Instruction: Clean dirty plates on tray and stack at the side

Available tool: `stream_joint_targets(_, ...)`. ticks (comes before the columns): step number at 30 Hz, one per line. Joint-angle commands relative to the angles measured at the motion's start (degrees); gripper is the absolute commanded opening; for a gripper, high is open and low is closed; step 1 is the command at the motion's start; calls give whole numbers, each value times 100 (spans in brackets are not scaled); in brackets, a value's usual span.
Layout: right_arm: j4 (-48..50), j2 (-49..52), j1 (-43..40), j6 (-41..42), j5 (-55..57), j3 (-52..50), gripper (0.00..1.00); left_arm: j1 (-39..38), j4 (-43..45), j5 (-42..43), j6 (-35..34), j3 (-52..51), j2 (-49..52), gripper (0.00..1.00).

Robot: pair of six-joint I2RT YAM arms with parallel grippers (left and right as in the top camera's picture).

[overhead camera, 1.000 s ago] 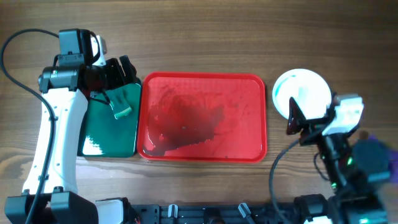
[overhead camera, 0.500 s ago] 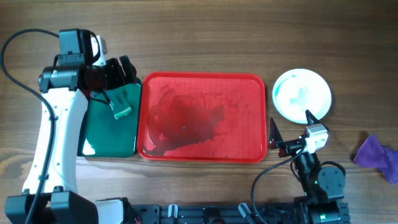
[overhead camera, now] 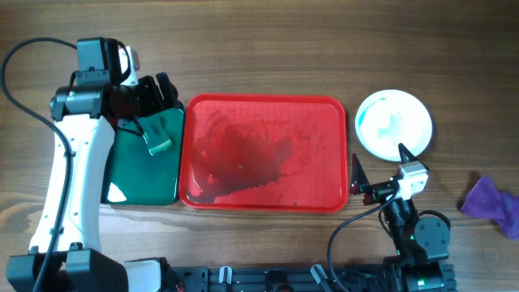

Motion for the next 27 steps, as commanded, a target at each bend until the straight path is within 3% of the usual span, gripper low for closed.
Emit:
stream_joint_targets(1,35,-28,-17,44,-85,-9,100,-37,13,85,-48,24,-232,100)
stream_joint_targets(9,35,-28,-17,46,-85,-9,100,-424,203,-236,341,-627,-2636,100)
stream_joint_targets(14,35,-28,-17,44,-85,-9,100,-428,1707,-138,831,-2586,-4708,100)
stream_joint_targets(20,35,-28,-17,46,-83,-9,100,-426,4197,31,1110,-5375,-6979,100)
stream_joint_targets(27,35,-28,-17,44,-83,-9,100,-426,5106,39,1113,-7093,-8417,100)
